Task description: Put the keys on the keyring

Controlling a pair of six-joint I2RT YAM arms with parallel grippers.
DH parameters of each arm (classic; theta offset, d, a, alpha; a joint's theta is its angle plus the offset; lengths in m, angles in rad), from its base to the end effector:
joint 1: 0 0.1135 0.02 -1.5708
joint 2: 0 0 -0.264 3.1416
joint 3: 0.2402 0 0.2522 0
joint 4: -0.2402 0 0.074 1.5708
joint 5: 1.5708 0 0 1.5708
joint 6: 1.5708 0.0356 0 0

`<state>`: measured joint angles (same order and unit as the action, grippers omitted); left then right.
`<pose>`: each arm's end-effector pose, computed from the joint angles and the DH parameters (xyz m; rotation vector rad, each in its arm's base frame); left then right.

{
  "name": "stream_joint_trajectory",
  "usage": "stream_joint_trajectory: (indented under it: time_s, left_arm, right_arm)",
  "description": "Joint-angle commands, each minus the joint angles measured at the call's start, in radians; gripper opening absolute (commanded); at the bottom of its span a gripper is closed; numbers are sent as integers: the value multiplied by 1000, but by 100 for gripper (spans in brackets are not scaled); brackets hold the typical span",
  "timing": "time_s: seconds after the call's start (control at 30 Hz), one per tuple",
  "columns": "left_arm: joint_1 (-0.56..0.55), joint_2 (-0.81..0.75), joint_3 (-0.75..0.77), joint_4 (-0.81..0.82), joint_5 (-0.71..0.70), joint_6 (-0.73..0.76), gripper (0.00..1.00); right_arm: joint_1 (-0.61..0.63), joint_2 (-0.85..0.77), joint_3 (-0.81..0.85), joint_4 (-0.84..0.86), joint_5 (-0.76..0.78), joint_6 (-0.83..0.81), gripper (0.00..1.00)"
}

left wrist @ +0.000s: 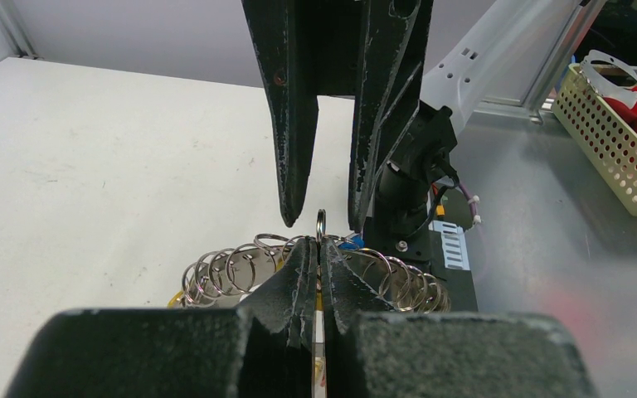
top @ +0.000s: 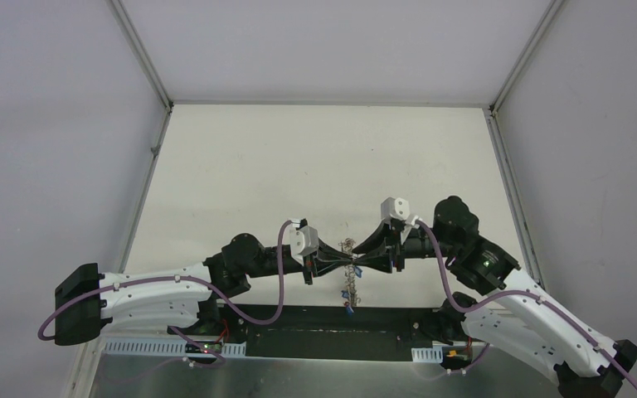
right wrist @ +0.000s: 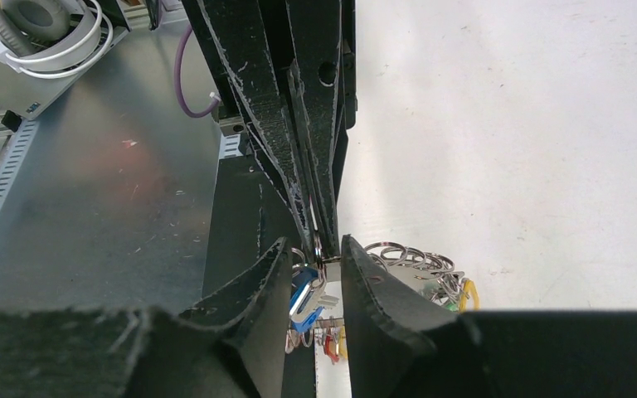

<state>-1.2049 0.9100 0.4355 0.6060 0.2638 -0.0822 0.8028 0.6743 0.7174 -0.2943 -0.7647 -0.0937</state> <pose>0.0667 -0.2001 0.2776 1.0239 1.1875 -1.2259 0.0882 0.1268 0.3240 -1.3063 1.4004 1.1819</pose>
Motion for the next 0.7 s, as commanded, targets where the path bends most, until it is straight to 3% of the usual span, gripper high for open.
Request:
stream_joint_trajectory:
  time_s: [0.0,0.2,0.43,0.57,0.67]
  left_arm:
    - [-4,-13,52,103,20,9,0]
    - [-5,-13,52,106,23,8,0]
    - [-4,-8,53,112,25,8,0]
    - [-4,-5,55,112,26,10,0]
    - [-5,-3,55,112,27,10,0]
  right_arm:
    - [4,-17,-16,43,1,8,31]
    - [4,-29,-33,36,14,18,31]
    - [4,-51,-57,36,25,24,16]
    - [4,-55,-61,36,27,28,0]
    - [4,-58,-55,36,31,27,0]
